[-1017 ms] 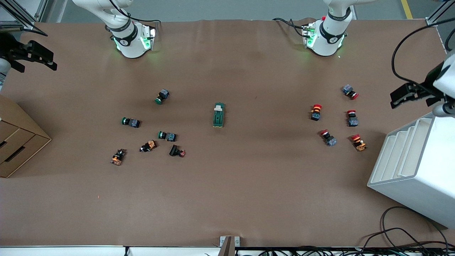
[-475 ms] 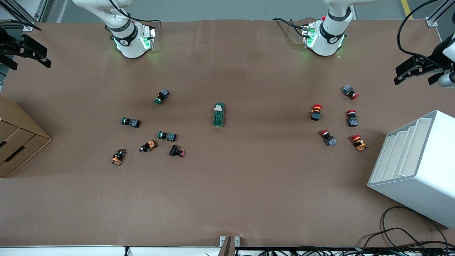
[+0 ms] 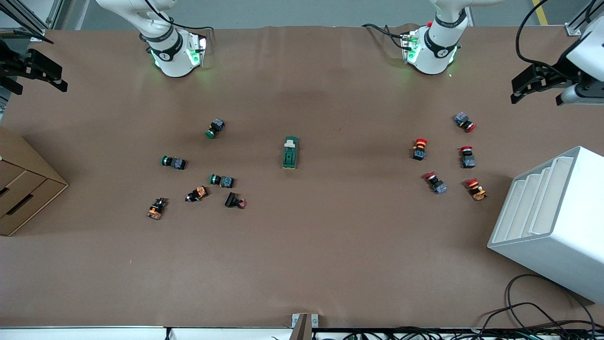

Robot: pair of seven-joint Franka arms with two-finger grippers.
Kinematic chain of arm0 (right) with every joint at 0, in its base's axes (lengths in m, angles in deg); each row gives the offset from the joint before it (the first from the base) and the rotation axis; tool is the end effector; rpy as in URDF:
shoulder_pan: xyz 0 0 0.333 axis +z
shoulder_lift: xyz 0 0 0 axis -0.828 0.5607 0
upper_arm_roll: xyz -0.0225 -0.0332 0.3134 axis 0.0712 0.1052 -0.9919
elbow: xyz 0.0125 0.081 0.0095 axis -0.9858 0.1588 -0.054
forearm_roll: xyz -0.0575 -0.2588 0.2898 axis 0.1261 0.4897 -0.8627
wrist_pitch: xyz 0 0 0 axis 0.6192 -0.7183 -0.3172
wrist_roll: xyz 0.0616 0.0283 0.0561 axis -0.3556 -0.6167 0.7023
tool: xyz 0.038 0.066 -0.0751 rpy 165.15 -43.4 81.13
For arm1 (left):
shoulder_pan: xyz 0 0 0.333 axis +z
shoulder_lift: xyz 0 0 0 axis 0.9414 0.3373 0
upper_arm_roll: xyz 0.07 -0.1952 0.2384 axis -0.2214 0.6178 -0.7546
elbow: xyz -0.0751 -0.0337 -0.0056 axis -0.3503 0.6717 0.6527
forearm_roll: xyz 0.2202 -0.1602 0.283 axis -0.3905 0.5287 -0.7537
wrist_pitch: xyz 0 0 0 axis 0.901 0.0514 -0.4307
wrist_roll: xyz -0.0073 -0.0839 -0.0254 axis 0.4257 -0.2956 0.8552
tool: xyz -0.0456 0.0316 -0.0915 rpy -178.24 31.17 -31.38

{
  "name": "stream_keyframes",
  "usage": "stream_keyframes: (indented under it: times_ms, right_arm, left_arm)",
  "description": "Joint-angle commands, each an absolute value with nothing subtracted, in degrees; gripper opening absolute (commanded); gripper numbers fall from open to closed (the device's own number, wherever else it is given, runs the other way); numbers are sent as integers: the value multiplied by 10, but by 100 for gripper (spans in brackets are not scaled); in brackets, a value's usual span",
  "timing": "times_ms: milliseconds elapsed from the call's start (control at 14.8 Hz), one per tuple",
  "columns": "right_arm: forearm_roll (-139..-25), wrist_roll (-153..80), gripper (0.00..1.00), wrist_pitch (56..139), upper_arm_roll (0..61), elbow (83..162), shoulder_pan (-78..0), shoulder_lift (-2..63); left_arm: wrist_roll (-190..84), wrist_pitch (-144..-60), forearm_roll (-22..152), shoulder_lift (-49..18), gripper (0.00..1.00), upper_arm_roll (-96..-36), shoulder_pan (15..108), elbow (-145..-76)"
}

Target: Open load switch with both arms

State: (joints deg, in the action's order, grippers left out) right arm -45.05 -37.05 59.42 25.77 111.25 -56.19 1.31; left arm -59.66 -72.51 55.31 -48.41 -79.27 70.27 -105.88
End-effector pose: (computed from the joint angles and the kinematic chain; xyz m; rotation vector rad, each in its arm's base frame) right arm 0.4963 -0.0083 0.6798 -3.1314 -0.1000 0.1238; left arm 0.5068 -0.0448 0.6484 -3.1190 0.1446 0.0066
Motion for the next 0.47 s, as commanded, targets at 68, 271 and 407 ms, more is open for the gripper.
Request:
stream_keyframes:
  times_ms: [68,271,407]
  right_arm:
    - [-451,-365,100,580,252,1100,-569,18]
    - [-456,-365,100,589,252,1102,-570,18]
    - [-460,-365,100,596,252,1102,-570,18]
  left_arm:
    - [-608,-735,563,-494,100,-798,701,-1066]
    - [-608,-734,562,-493,100,-801,702,-1063]
    - [-608,-734,561,-492,100,-801,703,-1062]
